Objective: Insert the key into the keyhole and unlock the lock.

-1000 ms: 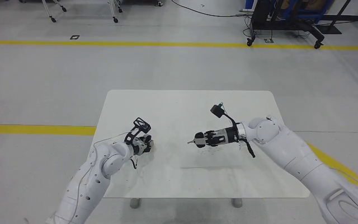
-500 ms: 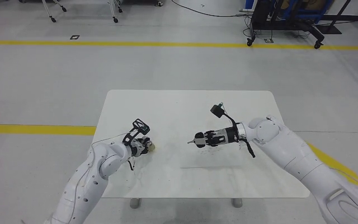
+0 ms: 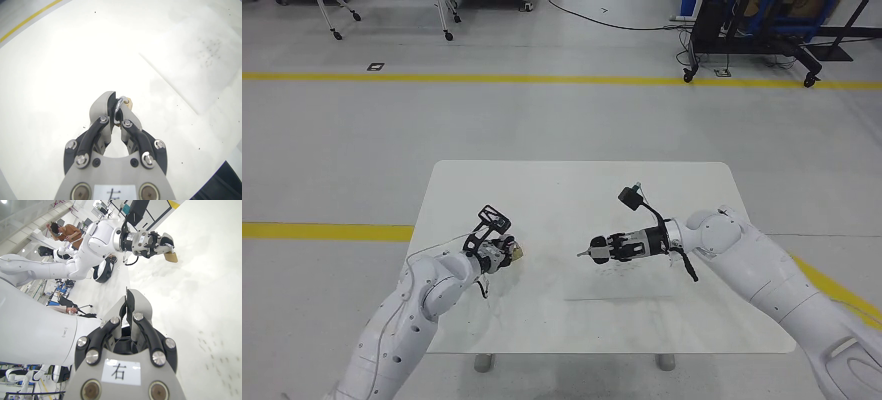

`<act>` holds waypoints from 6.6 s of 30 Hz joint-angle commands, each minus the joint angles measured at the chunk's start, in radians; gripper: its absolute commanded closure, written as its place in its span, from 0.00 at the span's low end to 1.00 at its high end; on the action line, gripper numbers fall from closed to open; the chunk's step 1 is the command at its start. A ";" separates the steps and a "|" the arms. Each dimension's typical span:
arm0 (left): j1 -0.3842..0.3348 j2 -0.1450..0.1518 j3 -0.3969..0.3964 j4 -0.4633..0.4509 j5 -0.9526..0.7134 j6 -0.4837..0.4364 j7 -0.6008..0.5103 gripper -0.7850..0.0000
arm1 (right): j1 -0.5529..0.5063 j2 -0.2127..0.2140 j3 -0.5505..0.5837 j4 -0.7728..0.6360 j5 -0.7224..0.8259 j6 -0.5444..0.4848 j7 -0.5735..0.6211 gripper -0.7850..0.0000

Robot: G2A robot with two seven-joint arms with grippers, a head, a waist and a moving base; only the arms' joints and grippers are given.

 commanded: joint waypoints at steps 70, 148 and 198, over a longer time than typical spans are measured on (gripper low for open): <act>-0.534 -0.220 0.184 0.817 -1.636 0.278 -0.392 1.00 | -0.151 -0.079 0.077 -0.015 -0.110 0.133 -0.535 1.00; -0.311 -0.216 0.090 0.488 -1.494 0.322 0.085 1.00 | -0.314 -0.273 0.171 -0.120 -0.183 0.556 -0.919 1.00; -0.326 -0.228 0.088 0.504 -1.427 0.322 0.026 1.00 | -0.354 -0.334 0.259 -0.123 -0.318 0.506 -0.878 0.00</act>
